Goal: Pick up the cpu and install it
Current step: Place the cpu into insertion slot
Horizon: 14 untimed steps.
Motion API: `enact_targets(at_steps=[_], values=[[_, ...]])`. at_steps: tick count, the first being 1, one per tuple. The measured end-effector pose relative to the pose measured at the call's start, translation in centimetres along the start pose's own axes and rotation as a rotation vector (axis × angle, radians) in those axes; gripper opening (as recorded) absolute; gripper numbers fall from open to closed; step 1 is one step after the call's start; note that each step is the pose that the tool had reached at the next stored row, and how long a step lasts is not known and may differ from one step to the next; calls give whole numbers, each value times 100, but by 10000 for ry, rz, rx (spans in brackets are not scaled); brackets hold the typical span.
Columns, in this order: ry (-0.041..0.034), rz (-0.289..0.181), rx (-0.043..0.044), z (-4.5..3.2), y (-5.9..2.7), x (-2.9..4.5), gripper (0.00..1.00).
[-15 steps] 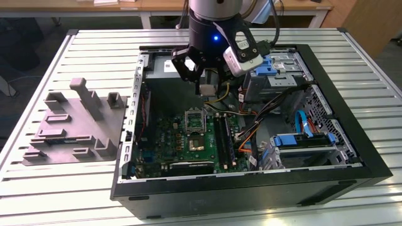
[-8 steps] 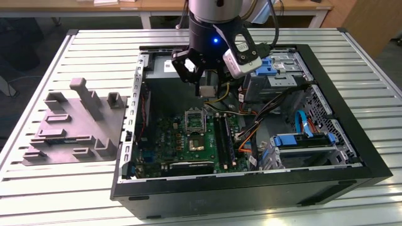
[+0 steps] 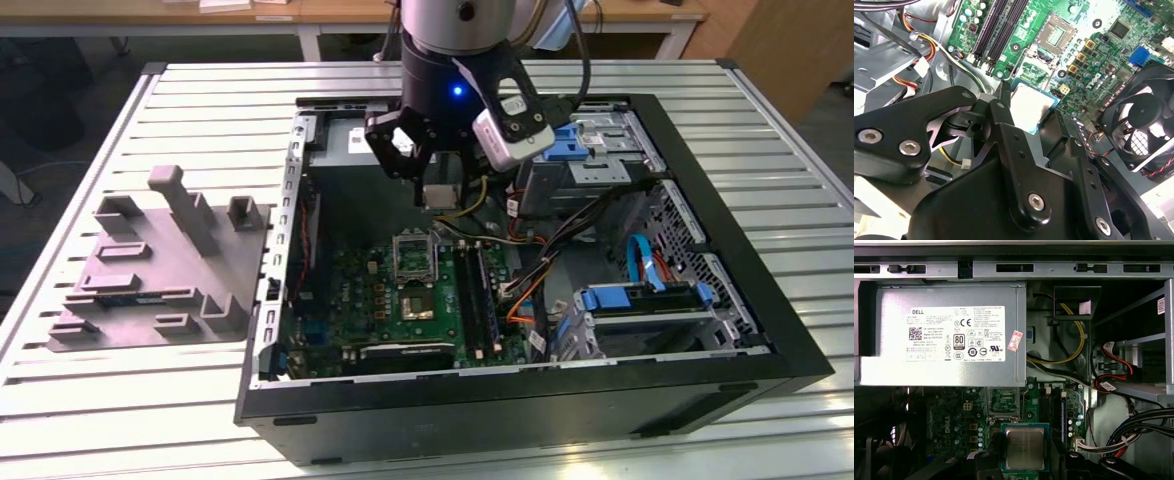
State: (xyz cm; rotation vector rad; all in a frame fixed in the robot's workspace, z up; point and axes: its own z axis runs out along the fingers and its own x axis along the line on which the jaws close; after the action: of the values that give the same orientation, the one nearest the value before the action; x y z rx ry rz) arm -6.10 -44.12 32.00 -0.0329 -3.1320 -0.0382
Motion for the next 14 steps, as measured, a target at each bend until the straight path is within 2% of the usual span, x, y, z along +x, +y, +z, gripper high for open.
enact_targets(at_steps=[7, 14], values=[[6, 0, -3, 17, 0, 0, 47], [63, 1, 1, 63, -12, 7, 47]])
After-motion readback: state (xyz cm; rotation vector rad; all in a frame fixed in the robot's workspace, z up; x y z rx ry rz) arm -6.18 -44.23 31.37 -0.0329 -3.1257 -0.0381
